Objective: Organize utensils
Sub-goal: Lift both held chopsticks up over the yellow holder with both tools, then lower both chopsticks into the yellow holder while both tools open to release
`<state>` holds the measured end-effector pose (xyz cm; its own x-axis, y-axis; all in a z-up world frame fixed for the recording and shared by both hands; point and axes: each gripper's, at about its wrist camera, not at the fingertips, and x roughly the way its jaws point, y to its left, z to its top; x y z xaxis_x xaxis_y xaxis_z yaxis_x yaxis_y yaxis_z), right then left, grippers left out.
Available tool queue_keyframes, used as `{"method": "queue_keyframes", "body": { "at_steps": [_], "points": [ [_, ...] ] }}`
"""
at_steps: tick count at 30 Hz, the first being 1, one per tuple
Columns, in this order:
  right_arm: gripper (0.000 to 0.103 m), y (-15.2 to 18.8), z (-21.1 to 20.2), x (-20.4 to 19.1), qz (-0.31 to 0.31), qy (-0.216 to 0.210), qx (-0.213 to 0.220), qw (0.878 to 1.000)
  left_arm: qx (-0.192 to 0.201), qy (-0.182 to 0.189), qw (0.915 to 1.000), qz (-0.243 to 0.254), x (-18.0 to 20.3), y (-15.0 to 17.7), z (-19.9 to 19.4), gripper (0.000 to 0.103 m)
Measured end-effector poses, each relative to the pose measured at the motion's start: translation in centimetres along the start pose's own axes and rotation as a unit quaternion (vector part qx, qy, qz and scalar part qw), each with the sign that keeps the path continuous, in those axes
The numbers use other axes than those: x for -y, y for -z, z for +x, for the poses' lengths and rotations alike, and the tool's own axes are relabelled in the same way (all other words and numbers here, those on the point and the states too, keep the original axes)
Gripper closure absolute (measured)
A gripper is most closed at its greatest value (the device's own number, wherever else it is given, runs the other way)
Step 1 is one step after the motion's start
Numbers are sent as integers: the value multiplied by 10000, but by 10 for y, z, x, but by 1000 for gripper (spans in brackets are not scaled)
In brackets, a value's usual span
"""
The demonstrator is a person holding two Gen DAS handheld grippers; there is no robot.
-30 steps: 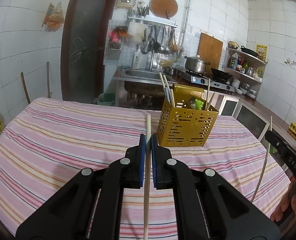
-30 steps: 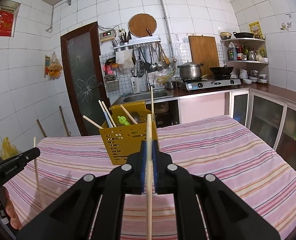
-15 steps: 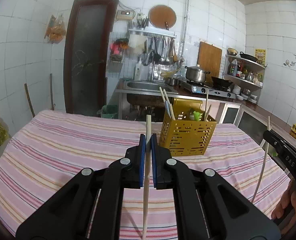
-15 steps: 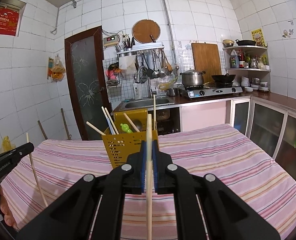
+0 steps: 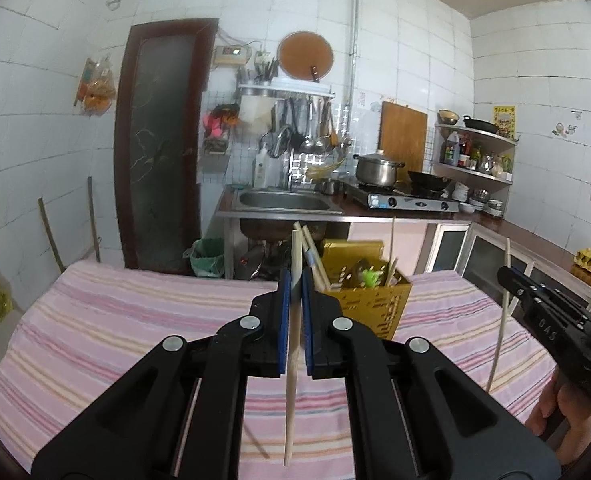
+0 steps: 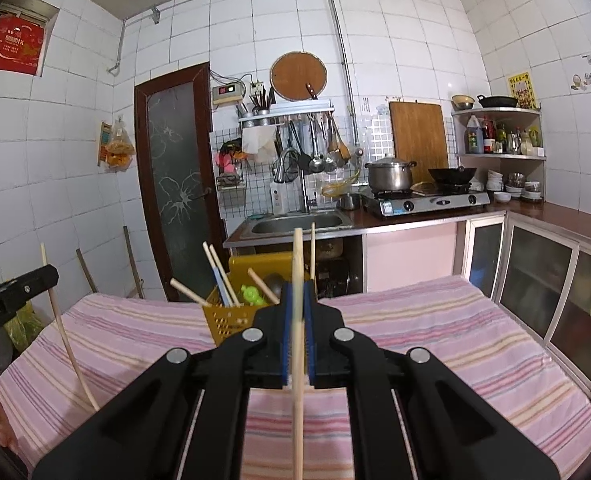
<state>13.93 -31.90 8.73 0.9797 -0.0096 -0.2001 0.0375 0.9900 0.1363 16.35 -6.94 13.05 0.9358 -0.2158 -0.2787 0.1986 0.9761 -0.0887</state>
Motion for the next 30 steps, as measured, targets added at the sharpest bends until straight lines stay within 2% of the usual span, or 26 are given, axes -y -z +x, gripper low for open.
{"method": "queue_keyframes", "body": {
  "at_steps": [8, 12, 18, 25, 30],
  "points": [
    [97, -54, 21, 1, -124, 72, 410, 9991, 427, 209, 9988, 105, 22, -57, 22, 99],
    [97, -82, 38, 1, -60, 66, 633, 9980, 645, 346, 9973, -10, 29, -87, 40, 99],
    [97, -115, 86, -1, 3, 31, 921, 9957, 917, 390, 9949, -145, 39, -122, 85, 99],
    [97, -123, 144, -8, -128, 29, 1248, 9921, 842, 289, 9960, -92, 43, -119, 156, 99],
    [97, -93, 184, -5, -79, -83, 1093, 9939, 590, 221, 9980, -48, 42, -90, 203, 99]
  ]
}}
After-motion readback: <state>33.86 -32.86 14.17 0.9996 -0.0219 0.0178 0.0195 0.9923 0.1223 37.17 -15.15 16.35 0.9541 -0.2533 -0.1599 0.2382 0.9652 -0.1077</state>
